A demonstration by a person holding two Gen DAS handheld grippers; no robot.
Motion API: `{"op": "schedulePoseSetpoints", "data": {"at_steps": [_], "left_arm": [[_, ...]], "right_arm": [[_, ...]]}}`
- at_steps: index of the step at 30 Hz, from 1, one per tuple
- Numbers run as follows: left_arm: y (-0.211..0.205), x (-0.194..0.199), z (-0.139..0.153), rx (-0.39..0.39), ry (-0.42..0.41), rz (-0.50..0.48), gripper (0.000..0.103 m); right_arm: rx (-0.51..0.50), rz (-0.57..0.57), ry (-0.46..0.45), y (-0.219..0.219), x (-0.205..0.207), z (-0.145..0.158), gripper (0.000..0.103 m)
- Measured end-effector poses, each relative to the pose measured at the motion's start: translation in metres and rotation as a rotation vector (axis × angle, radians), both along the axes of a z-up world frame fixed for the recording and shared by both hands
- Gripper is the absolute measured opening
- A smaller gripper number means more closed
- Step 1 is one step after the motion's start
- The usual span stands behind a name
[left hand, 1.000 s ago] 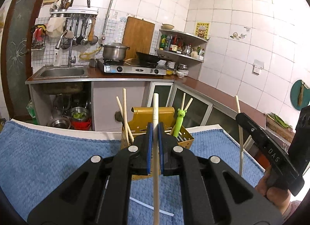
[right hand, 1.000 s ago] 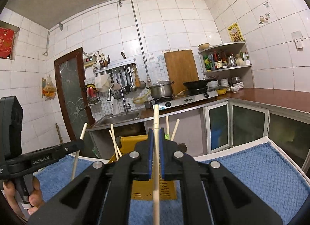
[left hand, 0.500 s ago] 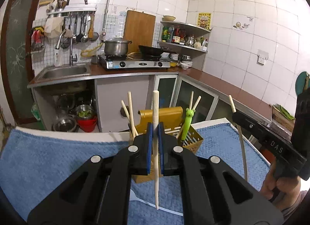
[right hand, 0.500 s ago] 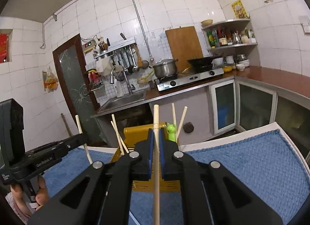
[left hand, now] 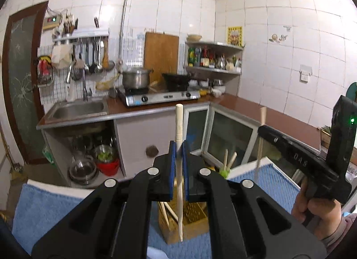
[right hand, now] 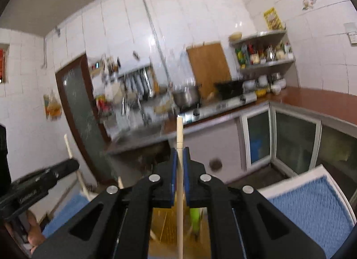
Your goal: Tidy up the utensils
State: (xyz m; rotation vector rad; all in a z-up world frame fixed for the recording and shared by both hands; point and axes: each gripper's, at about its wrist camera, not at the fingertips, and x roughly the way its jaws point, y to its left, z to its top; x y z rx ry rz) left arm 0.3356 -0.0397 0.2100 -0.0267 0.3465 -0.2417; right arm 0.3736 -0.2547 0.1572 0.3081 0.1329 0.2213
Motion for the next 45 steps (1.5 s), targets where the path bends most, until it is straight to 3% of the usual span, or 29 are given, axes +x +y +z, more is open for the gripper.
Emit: {"op": "schedulePoseSetpoints", "data": {"at_steps": [2, 6, 11, 14, 20, 28, 34, 41, 45], "left_arm": [[0.000, -0.001, 0.004, -0.007, -0.041, 0.008, 0.005], [0.001, -0.001, 0.011, -0.029, -0.089, 0.013, 0.005], [0.004, 0.007, 0.011, -0.046, -0.067, 0.010, 0.005], [0.007, 0.003, -0.001, -0.045, -0.056, 0.015, 0.005], [0.012, 0.000, 0.000, -0.085, -0.037, -0.003, 0.005], [0.009, -0.001, -0.003, -0.067, -0.054, -0.007, 0.005], [0.011, 0.011, -0.009, -0.059, -0.061, 0.007, 0.005], [0.010, 0.028, -0.023, -0.056, -0.058, 0.001, 0.004], [0.007, 0.036, -0.034, -0.035, -0.044, -0.006, 0.004]], "right_arm": [[0.012, -0.034, -0.064, -0.004, -0.001, 0.002, 0.006], [0.012, -0.055, -0.105, -0.002, -0.002, 0.005, 0.001], [-0.024, -0.025, -0.077, 0.004, -0.001, 0.015, 0.000], [-0.091, -0.029, -0.011, 0.002, -0.006, 0.000, 0.000], [-0.105, -0.052, 0.153, -0.016, 0.007, -0.044, 0.000], [-0.115, -0.087, 0.284, -0.031, 0.029, -0.094, 0.000], [-0.103, -0.069, 0.401, -0.032, 0.052, -0.130, 0.000], [-0.115, -0.056, 0.629, -0.021, 0.095, -0.180, 0.002], [-0.123, -0.064, 0.703, -0.017, 0.114, -0.201, 0.002]]}}
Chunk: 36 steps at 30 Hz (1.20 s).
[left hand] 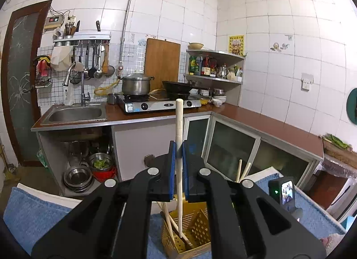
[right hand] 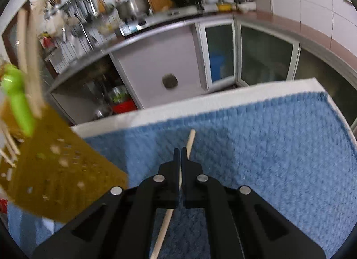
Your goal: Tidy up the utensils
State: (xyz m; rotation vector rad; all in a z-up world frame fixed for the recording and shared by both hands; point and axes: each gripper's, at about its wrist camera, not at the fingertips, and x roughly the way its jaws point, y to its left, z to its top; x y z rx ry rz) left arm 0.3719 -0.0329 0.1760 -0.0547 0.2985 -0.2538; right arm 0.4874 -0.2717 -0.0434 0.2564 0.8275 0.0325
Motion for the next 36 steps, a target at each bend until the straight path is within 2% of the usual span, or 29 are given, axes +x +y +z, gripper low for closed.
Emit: {"op": "schedulePoseSetpoints", "data": {"at_steps": [5, 12, 14, 16, 18, 24, 26, 27, 28, 33, 36], "left_arm": [[0.000, 0.007, -0.012, 0.013, 0.015, -0.003, 0.004], [0.003, 0.014, -0.025, 0.004, 0.046, -0.005, 0.004], [0.003, 0.015, -0.028, 0.007, 0.053, -0.004, 0.005], [0.004, 0.015, -0.029, 0.004, 0.059, -0.004, 0.004], [0.004, 0.016, -0.032, 0.011, 0.066, -0.003, 0.005], [0.005, 0.021, -0.042, 0.020, 0.089, 0.003, 0.004], [0.003, 0.022, -0.046, 0.026, 0.098, 0.004, 0.004], [0.003, 0.022, -0.049, 0.030, 0.102, 0.003, 0.004], [0.002, 0.023, -0.052, 0.034, 0.108, 0.001, 0.004], [-0.003, 0.023, -0.060, 0.046, 0.123, -0.005, 0.004], [-0.003, 0.023, -0.062, 0.047, 0.128, -0.012, 0.004]], "right_arm": [[-0.030, -0.012, 0.037, 0.004, 0.013, -0.011, 0.002], [-0.061, -0.023, 0.015, 0.004, 0.011, 0.001, 0.004], [-0.062, -0.021, 0.047, 0.003, 0.015, -0.004, 0.006], [-0.069, -0.018, 0.062, 0.005, 0.014, -0.007, 0.027], [-0.081, -0.014, 0.062, 0.008, 0.013, -0.009, 0.032], [-0.137, -0.012, 0.080, 0.014, 0.015, -0.011, 0.031], [-0.142, -0.014, 0.084, 0.015, 0.016, -0.010, 0.025], [-0.142, -0.017, 0.082, 0.013, 0.016, -0.009, 0.013], [-0.111, -0.012, 0.082, 0.009, 0.016, -0.009, 0.009], [-0.063, -0.018, 0.061, -0.003, 0.007, 0.000, 0.006], [0.004, -0.026, 0.006, -0.014, -0.005, 0.020, 0.005]]}}
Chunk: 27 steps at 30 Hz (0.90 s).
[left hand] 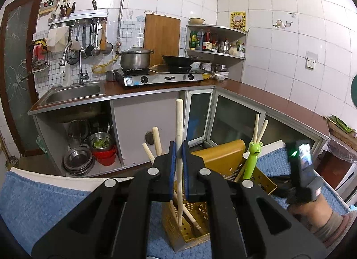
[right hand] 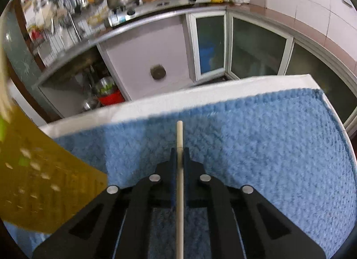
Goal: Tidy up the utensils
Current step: 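Lower the right gripper's chopstick into the holder and open both grippers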
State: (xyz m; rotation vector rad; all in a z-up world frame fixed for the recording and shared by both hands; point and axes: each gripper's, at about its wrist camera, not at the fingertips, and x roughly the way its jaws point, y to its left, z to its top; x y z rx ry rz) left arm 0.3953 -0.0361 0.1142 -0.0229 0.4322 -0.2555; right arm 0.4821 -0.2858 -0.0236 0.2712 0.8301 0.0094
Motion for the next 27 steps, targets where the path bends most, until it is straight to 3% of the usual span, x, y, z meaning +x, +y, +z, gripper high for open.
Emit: {"op": "schedulePoseSetpoints", "data": {"at_steps": [4, 7, 14, 19, 27], "left_arm": [[-0.001, -0.002, -0.001, 0.003, 0.002, -0.007, 0.005], [-0.002, -0.002, -0.004, -0.001, 0.009, -0.010, 0.005], [-0.003, -0.003, -0.016, -0.006, 0.027, -0.007, 0.004], [-0.004, -0.006, -0.023, 0.002, 0.004, 0.002, 0.005], [-0.006, -0.012, -0.028, 0.009, -0.050, -0.001, 0.005]], "right_arm": [[0.047, -0.032, -0.156, -0.012, -0.029, 0.045, 0.006], [0.111, -0.046, -0.323, -0.018, -0.058, 0.086, 0.006], [0.154, -0.012, -0.821, 0.017, -0.119, 0.154, 0.006], [0.166, -0.021, -0.983, 0.040, -0.116, 0.160, 0.006], [0.136, -0.112, -1.093, 0.058, -0.109, 0.148, 0.006]]}}
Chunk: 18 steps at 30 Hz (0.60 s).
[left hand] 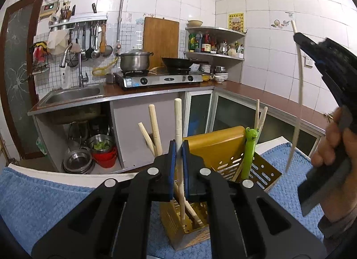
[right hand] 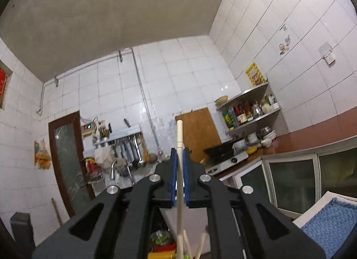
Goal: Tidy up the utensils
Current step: 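Lower the right gripper's chopstick into the holder and open both grippers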
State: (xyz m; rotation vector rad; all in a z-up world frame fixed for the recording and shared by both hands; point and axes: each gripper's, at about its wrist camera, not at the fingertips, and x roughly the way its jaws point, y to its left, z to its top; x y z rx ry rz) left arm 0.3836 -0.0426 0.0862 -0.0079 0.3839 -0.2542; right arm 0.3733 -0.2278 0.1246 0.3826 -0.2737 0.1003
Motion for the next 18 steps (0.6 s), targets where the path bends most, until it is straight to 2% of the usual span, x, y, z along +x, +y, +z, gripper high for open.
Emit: {"op": "schedulePoseSetpoints", "data": {"at_steps": [6, 12, 18], "left_arm": [[-0.001, -0.003, -0.003, -0.005, -0.018, 0.000, 0.005], [-0.001, -0.005, -0.006, 0.000, -0.017, -0.001, 0.005], [0.000, -0.004, -0.007, -0.017, -0.003, 0.003, 0.005]], "right_arm": [[-0.072, -0.012, 0.002, 0.014, 0.000, -0.002, 0.006], [-0.098, -0.005, 0.033, 0.015, 0.009, -0.011, 0.006], [-0.163, 0.034, 0.093, 0.019, 0.010, -0.038, 0.006]]}}
